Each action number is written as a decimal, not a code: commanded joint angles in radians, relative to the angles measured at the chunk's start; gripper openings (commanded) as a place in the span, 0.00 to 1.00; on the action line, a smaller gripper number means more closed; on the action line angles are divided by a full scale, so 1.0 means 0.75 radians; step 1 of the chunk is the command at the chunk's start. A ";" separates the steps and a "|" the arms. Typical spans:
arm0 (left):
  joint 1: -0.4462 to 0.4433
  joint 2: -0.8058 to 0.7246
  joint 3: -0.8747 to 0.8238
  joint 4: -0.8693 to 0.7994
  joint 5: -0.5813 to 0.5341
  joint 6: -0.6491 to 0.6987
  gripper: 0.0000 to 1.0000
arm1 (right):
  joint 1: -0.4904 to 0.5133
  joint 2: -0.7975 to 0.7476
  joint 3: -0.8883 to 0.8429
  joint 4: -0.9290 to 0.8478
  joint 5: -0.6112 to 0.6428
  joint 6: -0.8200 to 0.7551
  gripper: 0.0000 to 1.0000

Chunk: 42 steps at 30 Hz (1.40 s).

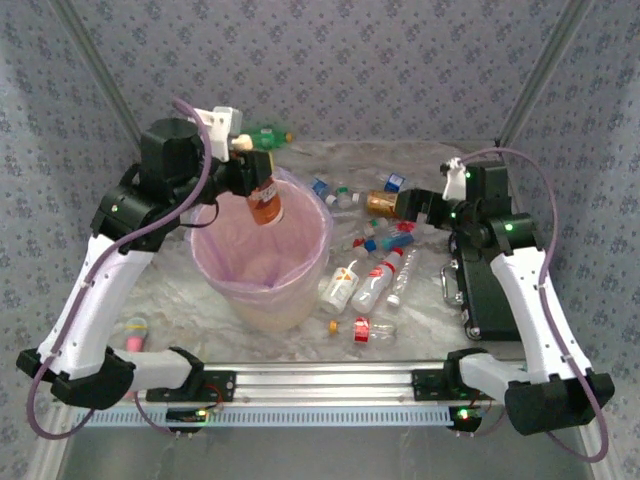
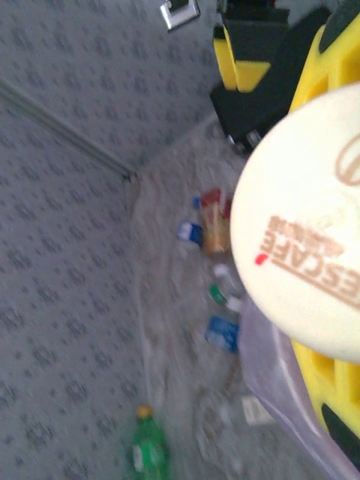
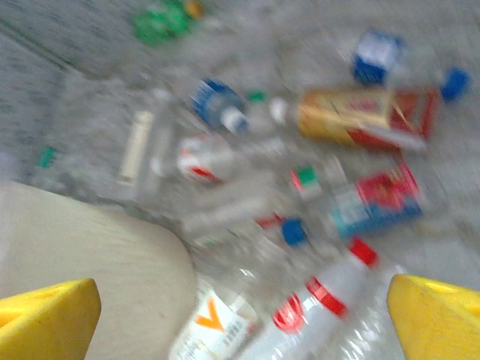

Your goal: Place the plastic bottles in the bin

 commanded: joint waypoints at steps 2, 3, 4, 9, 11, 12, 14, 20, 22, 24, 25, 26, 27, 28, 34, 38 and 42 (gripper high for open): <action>-0.018 0.004 -0.156 -0.137 -0.158 0.094 0.15 | -0.014 -0.008 -0.140 -0.120 0.085 0.122 1.00; -0.028 0.007 -0.183 -0.130 -0.174 0.093 0.13 | -0.017 -0.001 -0.163 -0.117 0.087 0.129 1.00; -0.039 0.009 -0.218 -0.118 -0.191 0.090 0.11 | -0.017 0.005 -0.188 -0.110 0.090 0.139 1.00; -0.081 0.015 -0.393 -0.053 -0.248 0.055 0.01 | -0.018 0.043 -0.267 -0.086 0.121 0.171 1.00; -0.097 0.015 -0.452 -0.032 -0.272 0.035 0.00 | -0.018 0.058 -0.279 -0.087 0.153 0.188 1.00; -0.104 0.018 -0.482 -0.025 -0.286 0.020 0.00 | -0.019 0.066 -0.282 -0.086 0.164 0.193 1.00; -0.111 0.024 -0.529 -0.016 -0.315 -0.004 0.00 | -0.020 0.077 -0.289 -0.078 0.165 0.196 1.00; -0.120 0.026 -0.744 0.104 -0.308 -0.097 0.00 | -0.028 0.076 -0.308 -0.062 0.176 0.188 1.00; -0.129 0.036 -0.808 0.149 -0.308 -0.111 0.00 | -0.032 0.074 -0.310 -0.061 0.180 0.185 1.00; -0.135 0.056 -0.853 0.174 -0.308 -0.123 0.00 | -0.034 0.074 -0.314 -0.056 0.180 0.183 1.00; -0.134 0.069 -0.870 0.175 -0.306 -0.132 0.00 | -0.034 0.076 -0.317 -0.057 0.179 0.183 1.00; -0.136 0.084 -0.883 0.174 -0.308 -0.136 0.00 | -0.034 0.076 -0.318 -0.059 0.179 0.181 1.00; -0.138 0.101 -0.904 0.173 -0.309 -0.137 0.00 | -0.036 0.076 -0.323 -0.058 0.181 0.181 1.00; -0.140 0.115 -0.924 0.223 -0.307 -0.138 0.00 | -0.036 0.073 -0.328 -0.055 0.180 0.182 1.00; -0.143 0.232 -0.975 0.299 -0.299 -0.097 0.00 | -0.034 0.063 -0.355 -0.042 0.175 0.185 1.00; -0.149 0.295 -0.990 0.316 -0.296 -0.098 0.00 | -0.026 0.067 -0.362 -0.063 0.208 0.204 1.00; -0.151 0.339 -1.029 0.354 -0.296 -0.102 0.10 | -0.008 0.089 -0.414 -0.063 0.200 0.232 1.00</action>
